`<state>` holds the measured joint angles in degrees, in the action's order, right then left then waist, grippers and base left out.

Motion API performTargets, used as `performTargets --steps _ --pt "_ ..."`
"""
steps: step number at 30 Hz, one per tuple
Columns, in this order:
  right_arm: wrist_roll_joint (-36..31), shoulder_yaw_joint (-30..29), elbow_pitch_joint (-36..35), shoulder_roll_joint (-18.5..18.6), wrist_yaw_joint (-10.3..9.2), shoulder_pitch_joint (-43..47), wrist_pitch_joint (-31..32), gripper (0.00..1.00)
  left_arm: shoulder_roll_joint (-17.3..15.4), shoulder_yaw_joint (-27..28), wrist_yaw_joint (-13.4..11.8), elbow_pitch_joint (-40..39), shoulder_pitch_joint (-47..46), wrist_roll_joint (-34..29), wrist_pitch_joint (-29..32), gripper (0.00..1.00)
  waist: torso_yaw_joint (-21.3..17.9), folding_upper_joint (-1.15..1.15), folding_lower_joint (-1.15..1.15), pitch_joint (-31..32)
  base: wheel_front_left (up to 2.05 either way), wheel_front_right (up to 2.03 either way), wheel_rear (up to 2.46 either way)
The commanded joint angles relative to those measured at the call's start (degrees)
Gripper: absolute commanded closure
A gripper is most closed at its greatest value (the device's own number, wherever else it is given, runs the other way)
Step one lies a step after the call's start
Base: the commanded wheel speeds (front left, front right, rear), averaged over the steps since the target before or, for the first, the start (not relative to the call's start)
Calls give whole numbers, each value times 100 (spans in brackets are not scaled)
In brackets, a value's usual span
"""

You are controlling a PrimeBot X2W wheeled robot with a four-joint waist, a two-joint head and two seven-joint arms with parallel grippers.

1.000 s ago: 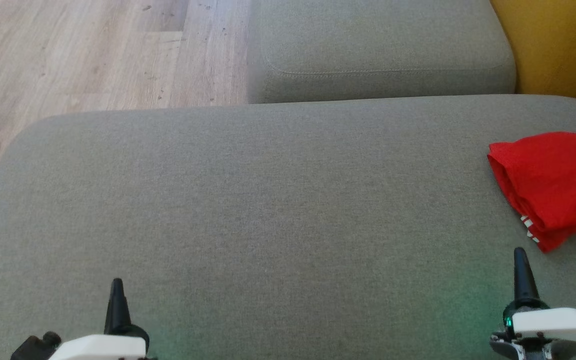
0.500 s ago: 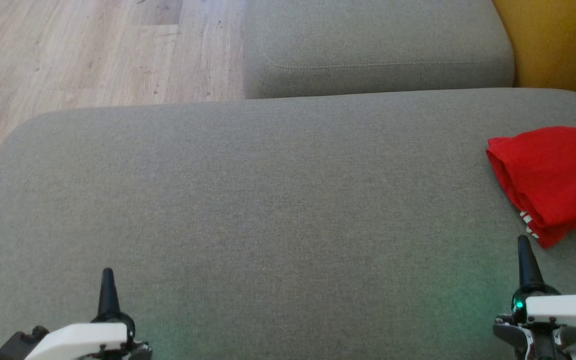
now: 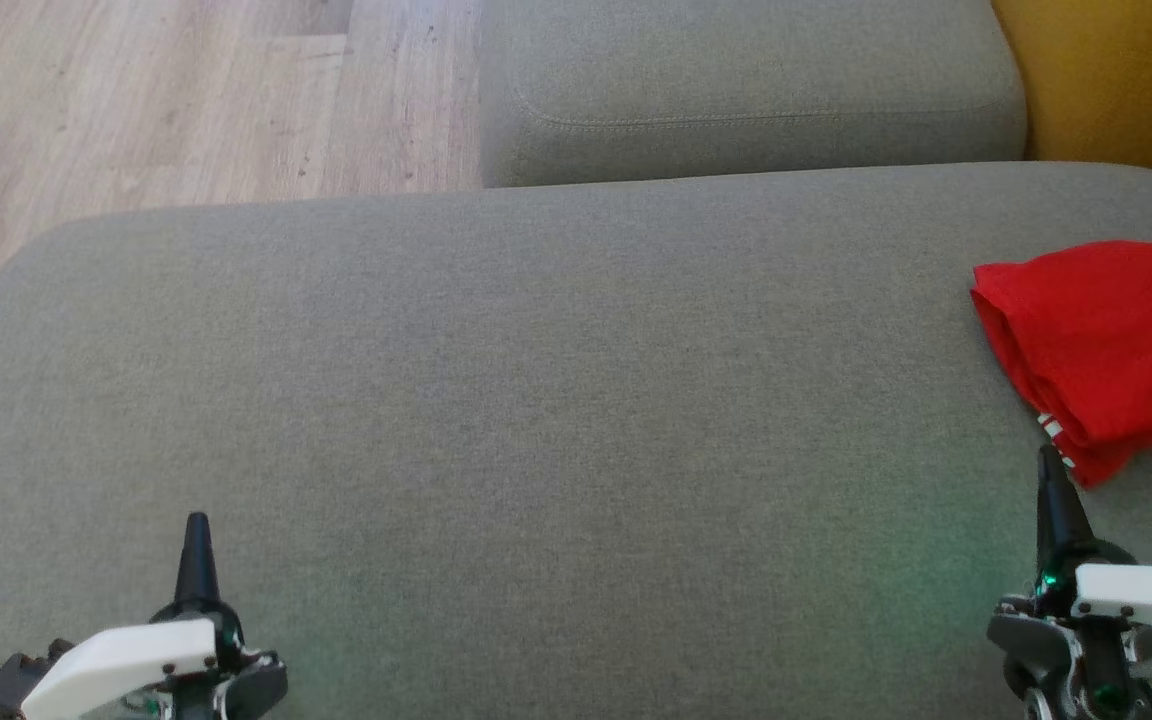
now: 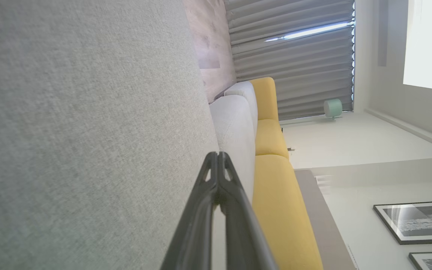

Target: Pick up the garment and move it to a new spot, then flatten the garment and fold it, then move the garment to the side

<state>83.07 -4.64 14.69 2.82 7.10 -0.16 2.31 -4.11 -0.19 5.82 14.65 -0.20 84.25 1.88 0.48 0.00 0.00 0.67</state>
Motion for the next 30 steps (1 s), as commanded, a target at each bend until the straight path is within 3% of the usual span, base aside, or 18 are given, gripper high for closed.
performTargets --steps 1,14,30 --pt "160 70 -169 137 34 -332 45 100 -57 210 56 -146 -344 135 40 100 -3 0 0 -6 0 0 0" --pt "1042 -7 -80 136 39 -582 269 100 -46 432 165 -73 -575 972 267 100 -47 0 0 -84 0 0 0" --pt "1031 -41 -76 113 39 -589 299 100 -17 476 167 -70 -582 954 304 100 -48 0 0 -86 0 0 0"
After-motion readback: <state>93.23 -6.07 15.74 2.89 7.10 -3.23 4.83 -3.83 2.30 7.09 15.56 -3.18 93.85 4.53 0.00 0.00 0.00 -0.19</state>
